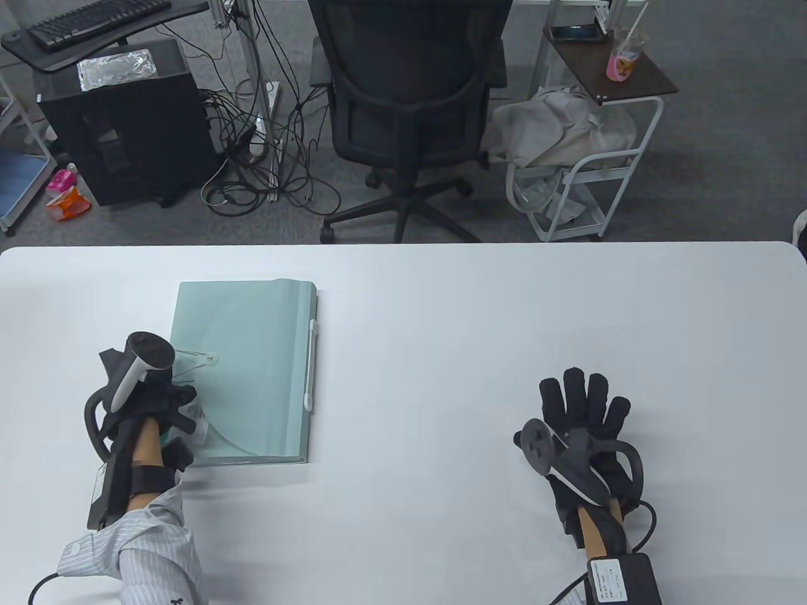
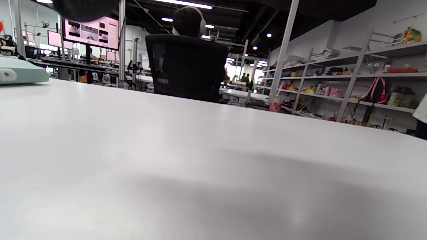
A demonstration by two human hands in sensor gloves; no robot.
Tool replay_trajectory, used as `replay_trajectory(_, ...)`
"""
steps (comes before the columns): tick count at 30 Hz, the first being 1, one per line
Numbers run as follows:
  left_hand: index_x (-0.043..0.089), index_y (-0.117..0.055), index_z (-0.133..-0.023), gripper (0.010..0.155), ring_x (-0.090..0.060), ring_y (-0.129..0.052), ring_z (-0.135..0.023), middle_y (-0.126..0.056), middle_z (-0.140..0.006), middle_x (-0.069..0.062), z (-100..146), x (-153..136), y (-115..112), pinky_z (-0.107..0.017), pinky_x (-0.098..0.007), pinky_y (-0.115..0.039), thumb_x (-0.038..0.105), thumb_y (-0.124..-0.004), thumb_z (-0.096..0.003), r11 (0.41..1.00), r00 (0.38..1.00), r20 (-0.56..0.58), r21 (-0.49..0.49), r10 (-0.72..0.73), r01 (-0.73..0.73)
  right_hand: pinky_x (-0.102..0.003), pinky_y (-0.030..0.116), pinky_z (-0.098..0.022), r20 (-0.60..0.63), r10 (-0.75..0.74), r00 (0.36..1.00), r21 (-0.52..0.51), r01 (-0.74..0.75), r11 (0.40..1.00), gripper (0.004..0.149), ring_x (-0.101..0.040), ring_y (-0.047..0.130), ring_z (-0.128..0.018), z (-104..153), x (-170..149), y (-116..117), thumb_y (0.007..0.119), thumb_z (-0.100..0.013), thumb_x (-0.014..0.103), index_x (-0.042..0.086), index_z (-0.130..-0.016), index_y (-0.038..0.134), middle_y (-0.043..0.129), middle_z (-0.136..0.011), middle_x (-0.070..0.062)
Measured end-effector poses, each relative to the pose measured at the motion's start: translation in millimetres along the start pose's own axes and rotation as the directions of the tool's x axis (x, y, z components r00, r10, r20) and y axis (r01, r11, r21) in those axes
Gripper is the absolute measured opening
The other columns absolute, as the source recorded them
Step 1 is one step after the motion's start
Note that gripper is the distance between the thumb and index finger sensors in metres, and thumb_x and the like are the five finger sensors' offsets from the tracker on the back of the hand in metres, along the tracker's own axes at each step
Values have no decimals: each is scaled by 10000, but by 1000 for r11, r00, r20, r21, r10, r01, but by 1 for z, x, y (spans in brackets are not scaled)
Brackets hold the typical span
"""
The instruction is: Pull documents from accordion folder and sort
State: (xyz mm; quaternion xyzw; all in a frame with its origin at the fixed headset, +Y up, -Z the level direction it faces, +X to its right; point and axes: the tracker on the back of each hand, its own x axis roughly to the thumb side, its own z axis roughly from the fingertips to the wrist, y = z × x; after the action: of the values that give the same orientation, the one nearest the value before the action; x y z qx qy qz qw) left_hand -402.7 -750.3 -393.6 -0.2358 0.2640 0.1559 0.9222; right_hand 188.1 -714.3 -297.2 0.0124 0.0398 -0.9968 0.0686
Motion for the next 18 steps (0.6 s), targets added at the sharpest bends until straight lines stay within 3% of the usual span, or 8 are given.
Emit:
replay_trajectory(6, 213, -59, -1148, 924, -367, -202, -1167, -107, -1230, -87, -13, -9, -7, -830, -494, -191, 455, -725, -556, 995, 995, -57, -57, 83, -87, -756, 240, -695, -1, 31, 1000, 24, -31, 999, 864, -569, 173, -1007, -1, 1, 3, 557, -420, 615, 160, -1058, 195, 173, -1136, -223)
replay_trajectory(9, 183, -172, -1177, 864, -375, -270, -1163, -205, -1240, -112, -16, -9, -10, -825, -508, -228, 439, -715, -556, 991, 992, -79, -80, 100, -106, -754, 241, -696, 2, 28, 1000, 26, -28, 999, 863, -567, 177, -1008, -1, 1, 4, 558, -419, 614, 157, -1058, 200, 174, -1138, -222)
replay_trajectory(18, 126, -404, -1135, 719, -398, -503, -1129, -448, -1198, -99, -12, 9, -10, -828, -558, -368, 418, -700, -548, 997, 981, -190, 54, -43, 54, -753, 242, -697, 7, 37, 999, 46, -37, 998, 864, -564, 177, -1010, -1, 3, 9, 559, -419, 613, 155, -1058, 200, 174, -1138, -220)
